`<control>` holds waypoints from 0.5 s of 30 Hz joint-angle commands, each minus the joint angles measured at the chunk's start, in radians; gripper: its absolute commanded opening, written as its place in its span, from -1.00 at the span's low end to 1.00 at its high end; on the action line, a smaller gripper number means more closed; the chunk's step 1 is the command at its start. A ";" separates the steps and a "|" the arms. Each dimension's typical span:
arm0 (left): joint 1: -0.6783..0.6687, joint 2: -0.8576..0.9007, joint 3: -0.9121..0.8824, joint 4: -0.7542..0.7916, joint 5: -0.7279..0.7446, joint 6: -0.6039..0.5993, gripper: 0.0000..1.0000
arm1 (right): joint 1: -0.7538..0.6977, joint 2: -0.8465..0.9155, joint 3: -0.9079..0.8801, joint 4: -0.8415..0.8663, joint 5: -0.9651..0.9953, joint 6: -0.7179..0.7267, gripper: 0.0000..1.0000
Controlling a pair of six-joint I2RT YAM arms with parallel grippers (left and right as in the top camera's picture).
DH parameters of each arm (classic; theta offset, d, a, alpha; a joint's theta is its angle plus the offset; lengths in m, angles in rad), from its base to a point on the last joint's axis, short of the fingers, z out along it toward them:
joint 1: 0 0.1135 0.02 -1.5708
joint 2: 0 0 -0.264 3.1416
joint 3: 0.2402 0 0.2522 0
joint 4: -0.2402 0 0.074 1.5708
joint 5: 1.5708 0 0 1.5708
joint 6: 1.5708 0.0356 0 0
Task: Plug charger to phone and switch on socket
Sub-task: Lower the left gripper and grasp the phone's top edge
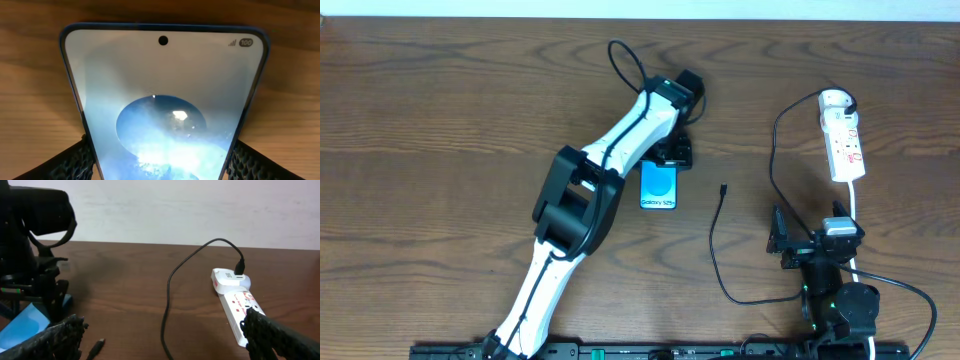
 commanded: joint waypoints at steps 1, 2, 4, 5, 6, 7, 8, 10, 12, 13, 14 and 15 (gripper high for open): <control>0.037 -0.057 0.013 -0.029 -0.020 0.003 0.60 | 0.008 -0.005 -0.003 -0.004 0.008 -0.007 0.99; 0.044 -0.064 0.013 -0.037 -0.020 0.003 0.60 | 0.008 -0.005 -0.003 -0.004 0.008 -0.007 0.99; 0.058 -0.075 0.013 -0.051 -0.020 0.003 0.60 | 0.008 -0.005 -0.003 -0.004 0.008 -0.007 0.98; 0.064 -0.077 0.013 -0.055 -0.020 0.005 0.60 | 0.008 -0.005 -0.003 -0.004 0.008 -0.007 0.99; 0.072 -0.080 0.013 -0.058 -0.020 0.016 0.60 | 0.008 -0.005 -0.003 -0.004 0.008 -0.007 0.99; 0.079 -0.081 0.013 -0.057 -0.021 0.033 0.60 | 0.008 -0.005 -0.003 -0.004 0.008 -0.007 0.98; 0.088 -0.081 0.013 -0.053 -0.021 0.061 0.60 | 0.008 -0.005 -0.003 -0.004 0.008 -0.007 0.99; 0.105 -0.081 0.013 -0.039 -0.021 0.102 0.60 | 0.008 -0.005 -0.003 -0.004 0.008 -0.007 0.99; 0.124 -0.081 0.013 -0.018 -0.021 0.127 0.60 | 0.008 -0.005 -0.003 -0.004 0.008 -0.007 0.98; 0.136 -0.081 0.013 -0.003 -0.022 0.127 0.60 | 0.008 -0.005 -0.003 -0.004 0.008 -0.007 0.98; 0.145 -0.081 0.013 0.008 -0.021 0.127 0.60 | 0.008 -0.005 -0.003 -0.004 0.008 -0.007 0.99; 0.156 -0.080 0.013 0.021 -0.021 0.127 0.60 | 0.008 -0.005 -0.003 -0.004 0.008 -0.007 0.98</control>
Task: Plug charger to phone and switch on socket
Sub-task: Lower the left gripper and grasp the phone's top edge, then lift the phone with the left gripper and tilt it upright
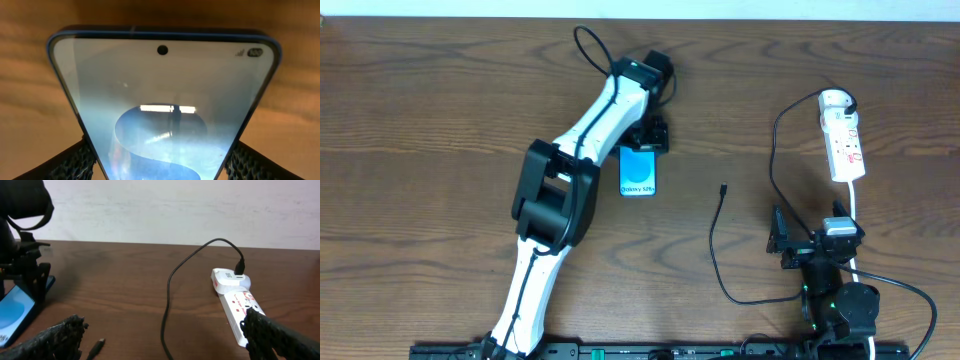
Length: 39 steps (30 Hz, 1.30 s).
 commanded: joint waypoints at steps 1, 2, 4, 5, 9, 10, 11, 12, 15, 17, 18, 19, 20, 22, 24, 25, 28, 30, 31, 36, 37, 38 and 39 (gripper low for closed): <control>0.045 -0.043 0.013 0.027 -0.020 0.046 0.60 | 0.008 -0.005 -0.003 -0.004 0.008 -0.007 0.98; 0.051 -0.043 0.013 0.034 -0.020 0.046 0.60 | 0.008 -0.005 -0.003 -0.004 0.008 -0.007 0.99; 0.063 -0.042 0.011 0.051 -0.020 0.046 0.60 | 0.008 -0.005 -0.003 -0.004 0.008 -0.007 0.99; 0.066 -0.041 0.010 0.058 -0.020 0.046 0.60 | 0.008 -0.005 -0.003 -0.004 0.008 -0.007 0.99; 0.070 -0.037 -0.020 0.094 -0.021 0.048 0.60 | 0.008 -0.005 -0.003 -0.004 0.008 -0.007 0.99; 0.070 -0.035 -0.031 0.102 -0.021 0.058 0.60 | 0.008 -0.005 -0.003 -0.004 0.008 -0.007 0.98; 0.070 -0.035 -0.045 0.112 -0.026 0.061 0.60 | 0.008 -0.005 -0.003 -0.004 0.008 -0.007 0.98; 0.069 -0.035 -0.058 0.119 -0.032 0.061 0.60 | 0.008 -0.005 -0.003 -0.004 0.008 -0.007 0.99; 0.069 -0.035 -0.086 0.136 -0.031 0.061 0.60 | 0.008 -0.005 -0.003 -0.004 0.008 -0.007 0.99; 0.068 -0.035 -0.101 0.148 -0.031 0.061 0.60 | 0.008 -0.005 -0.003 -0.004 0.008 -0.007 0.98; 0.068 -0.035 -0.108 0.153 -0.031 0.061 0.61 | 0.008 -0.005 -0.003 -0.004 0.008 -0.007 0.99; 0.068 -0.035 -0.113 0.155 -0.031 0.060 0.62 | 0.008 -0.005 -0.003 -0.004 0.008 -0.007 0.99; 0.068 -0.035 -0.119 0.158 -0.031 0.060 0.75 | 0.008 -0.005 -0.003 -0.004 0.008 -0.007 0.99; 0.068 -0.035 -0.121 0.157 -0.031 0.060 0.89 | 0.008 -0.005 -0.003 -0.004 0.008 -0.007 0.99; 0.068 -0.035 -0.121 0.158 -0.031 0.060 0.95 | 0.008 -0.005 -0.003 -0.004 0.008 -0.007 0.98; 0.067 -0.035 -0.121 0.158 -0.031 0.060 0.96 | 0.008 -0.005 -0.003 -0.004 0.008 -0.007 0.99; 0.061 -0.035 -0.121 0.157 -0.031 0.061 0.96 | 0.008 -0.005 -0.003 -0.004 0.008 -0.007 0.98; 0.052 -0.035 -0.121 0.157 -0.031 0.060 0.96 | 0.008 -0.005 -0.003 -0.004 0.008 -0.007 0.99; 0.048 -0.035 -0.124 0.158 -0.031 0.060 0.96 | 0.008 -0.005 -0.003 -0.004 0.008 -0.007 0.99; 0.032 -0.035 -0.151 0.166 -0.032 0.060 0.96 | 0.008 -0.005 -0.003 -0.004 0.008 -0.007 0.99; 0.032 -0.035 -0.159 0.171 -0.032 0.060 0.96 | 0.008 -0.005 -0.003 -0.004 0.008 -0.007 0.98; 0.032 -0.035 -0.172 0.179 -0.032 0.060 0.96 | 0.008 -0.005 -0.003 -0.004 0.008 -0.007 0.99; 0.033 -0.035 -0.183 0.186 -0.032 0.060 0.96 | 0.008 -0.005 -0.003 -0.004 0.008 -0.007 0.98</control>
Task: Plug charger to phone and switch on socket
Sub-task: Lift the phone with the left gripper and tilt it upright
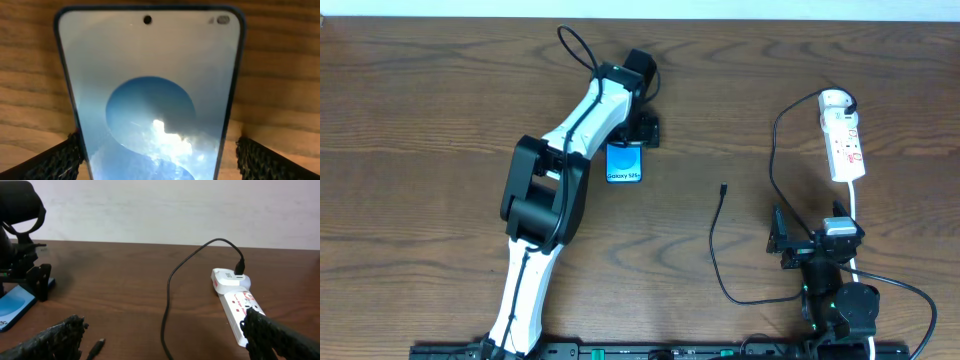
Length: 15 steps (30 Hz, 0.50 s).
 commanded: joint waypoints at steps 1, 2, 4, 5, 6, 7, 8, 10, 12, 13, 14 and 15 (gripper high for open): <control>-0.009 -0.003 -0.068 0.016 0.013 0.008 0.96 | 0.008 -0.005 -0.003 -0.004 0.008 -0.007 0.98; -0.009 -0.004 -0.080 0.020 0.013 0.000 0.96 | 0.008 -0.005 -0.003 -0.004 0.008 -0.007 0.99; -0.010 -0.004 -0.097 0.027 0.013 -0.010 0.96 | 0.008 -0.005 -0.003 -0.004 0.008 -0.007 0.98; -0.010 -0.004 -0.103 0.029 0.013 -0.010 0.96 | 0.008 -0.005 -0.003 -0.004 0.008 -0.007 0.99; -0.010 -0.003 -0.108 0.030 0.013 -0.010 0.96 | 0.008 -0.005 -0.003 -0.004 0.008 -0.007 0.99; -0.010 -0.003 -0.110 0.032 0.013 -0.010 0.95 | 0.008 -0.005 -0.003 -0.004 0.008 -0.007 0.99; -0.009 -0.004 -0.112 0.034 0.013 -0.010 0.95 | 0.008 -0.005 -0.003 -0.004 0.008 -0.007 0.98; -0.009 -0.004 -0.112 0.038 0.013 -0.010 0.93 | 0.008 -0.005 -0.003 -0.004 0.008 -0.007 0.98; -0.010 -0.004 -0.112 0.042 0.012 -0.010 0.92 | 0.008 -0.005 -0.003 -0.004 0.008 -0.007 0.98; -0.010 -0.004 -0.112 0.045 0.012 -0.010 0.87 | 0.008 -0.005 -0.003 -0.004 0.008 -0.007 0.99; -0.010 -0.003 -0.112 0.048 0.007 -0.010 0.86 | 0.008 -0.005 -0.003 -0.004 0.008 -0.007 0.98; -0.010 -0.003 -0.113 0.053 -0.006 -0.010 0.86 | 0.008 -0.005 -0.003 -0.004 0.008 -0.007 0.99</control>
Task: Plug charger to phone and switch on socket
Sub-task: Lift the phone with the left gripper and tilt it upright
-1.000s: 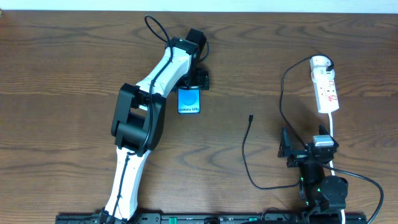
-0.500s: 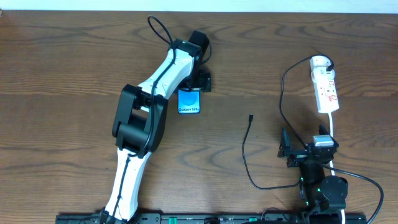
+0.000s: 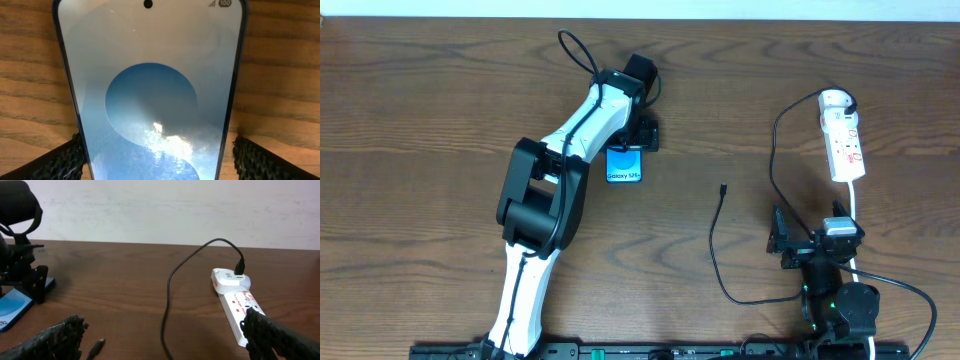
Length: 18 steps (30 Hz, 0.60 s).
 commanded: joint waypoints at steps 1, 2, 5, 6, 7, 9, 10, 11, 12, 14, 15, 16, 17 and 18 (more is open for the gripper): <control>-0.003 0.034 -0.042 0.006 -0.014 -0.008 0.86 | 0.008 -0.005 -0.003 -0.004 0.008 -0.007 0.99; -0.004 0.034 -0.042 0.008 -0.024 -0.008 0.86 | 0.008 -0.005 -0.003 -0.004 0.008 -0.007 0.99; -0.006 0.034 -0.042 0.008 -0.041 -0.008 0.86 | 0.008 -0.005 -0.003 -0.004 0.008 -0.007 0.98; -0.007 0.034 -0.042 0.007 -0.041 -0.008 0.86 | 0.008 -0.005 -0.003 -0.004 0.008 -0.007 0.98; -0.009 0.034 -0.042 0.007 -0.041 -0.008 0.86 | 0.008 -0.005 -0.003 -0.004 0.008 -0.007 0.98; -0.012 0.034 -0.042 0.007 -0.041 -0.008 0.85 | 0.008 -0.005 -0.003 -0.004 0.008 -0.007 0.98; -0.013 0.034 -0.042 0.007 -0.041 -0.008 0.85 | 0.008 -0.005 -0.003 -0.004 0.008 -0.007 0.98; -0.014 0.034 -0.042 0.007 -0.041 -0.008 0.85 | 0.008 -0.005 -0.003 -0.004 0.008 -0.007 0.99; -0.018 0.034 -0.045 0.008 -0.041 -0.008 0.84 | 0.008 -0.005 -0.003 -0.004 0.008 -0.007 0.99; -0.020 0.034 -0.046 0.008 -0.041 -0.008 0.71 | 0.008 -0.005 -0.003 -0.004 0.008 -0.007 0.98; -0.022 0.034 -0.047 0.007 -0.041 -0.008 0.67 | 0.008 -0.005 -0.003 -0.004 0.008 -0.007 0.98; -0.023 0.034 -0.047 0.007 -0.041 -0.008 0.64 | 0.008 -0.005 -0.003 -0.004 0.008 -0.007 0.99; -0.023 0.034 -0.047 0.008 -0.041 -0.008 0.61 | 0.008 -0.005 -0.003 -0.004 0.008 -0.007 0.98; -0.023 0.034 -0.047 0.008 -0.041 -0.008 0.61 | 0.008 -0.005 -0.003 -0.004 0.008 -0.007 0.98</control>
